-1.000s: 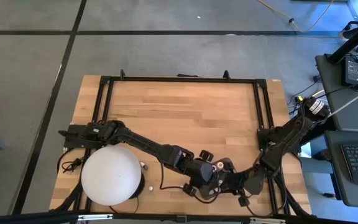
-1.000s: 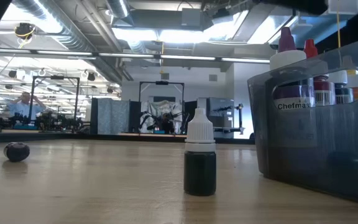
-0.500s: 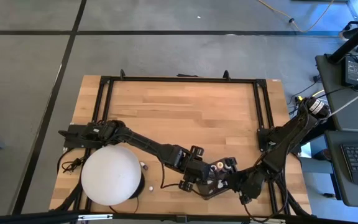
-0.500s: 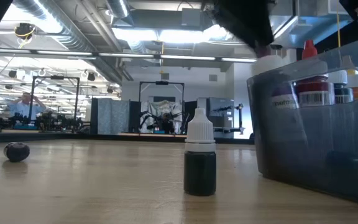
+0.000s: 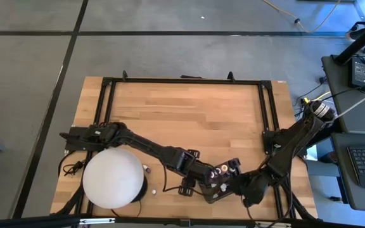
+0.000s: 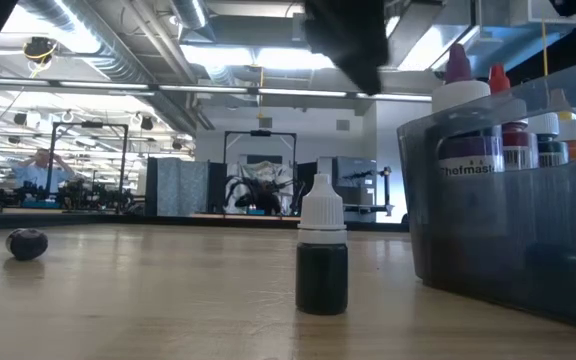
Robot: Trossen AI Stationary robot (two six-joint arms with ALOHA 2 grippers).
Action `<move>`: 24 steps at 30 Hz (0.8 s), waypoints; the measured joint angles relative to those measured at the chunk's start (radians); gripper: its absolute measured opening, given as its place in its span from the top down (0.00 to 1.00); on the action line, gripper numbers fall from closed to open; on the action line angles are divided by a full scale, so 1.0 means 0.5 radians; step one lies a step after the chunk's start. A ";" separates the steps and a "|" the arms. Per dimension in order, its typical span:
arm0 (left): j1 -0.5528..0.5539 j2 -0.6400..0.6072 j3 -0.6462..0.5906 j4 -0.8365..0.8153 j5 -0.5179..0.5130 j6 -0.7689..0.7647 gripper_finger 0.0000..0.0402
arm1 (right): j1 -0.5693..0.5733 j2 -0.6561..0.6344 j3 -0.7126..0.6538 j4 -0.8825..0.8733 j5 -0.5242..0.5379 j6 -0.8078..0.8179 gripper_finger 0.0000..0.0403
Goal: Pick & Place food coloring
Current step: Put the left small blue food coloring bottle into the bin
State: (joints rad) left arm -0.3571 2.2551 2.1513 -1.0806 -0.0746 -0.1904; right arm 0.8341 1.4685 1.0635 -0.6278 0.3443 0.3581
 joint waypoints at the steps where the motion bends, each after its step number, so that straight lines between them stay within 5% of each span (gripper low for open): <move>1: -0.002 -0.005 0.000 -0.034 0.000 -0.048 0.54 | 0.000 0.047 0.041 -0.030 0.001 -0.021 0.77; 13: -0.058 0.002 0.000 -0.086 -0.027 -0.230 0.54 | -0.004 0.651 0.378 -0.188 -0.048 -0.044 0.77; 24: -0.117 0.002 0.000 -0.067 -0.026 -0.228 0.53 | -0.023 0.800 0.415 -0.195 -0.065 0.008 0.77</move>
State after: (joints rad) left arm -0.4156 2.2562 2.1513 -1.1141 -0.0876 -0.3042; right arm 0.8227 1.8687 1.2713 -0.7253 0.3119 0.3622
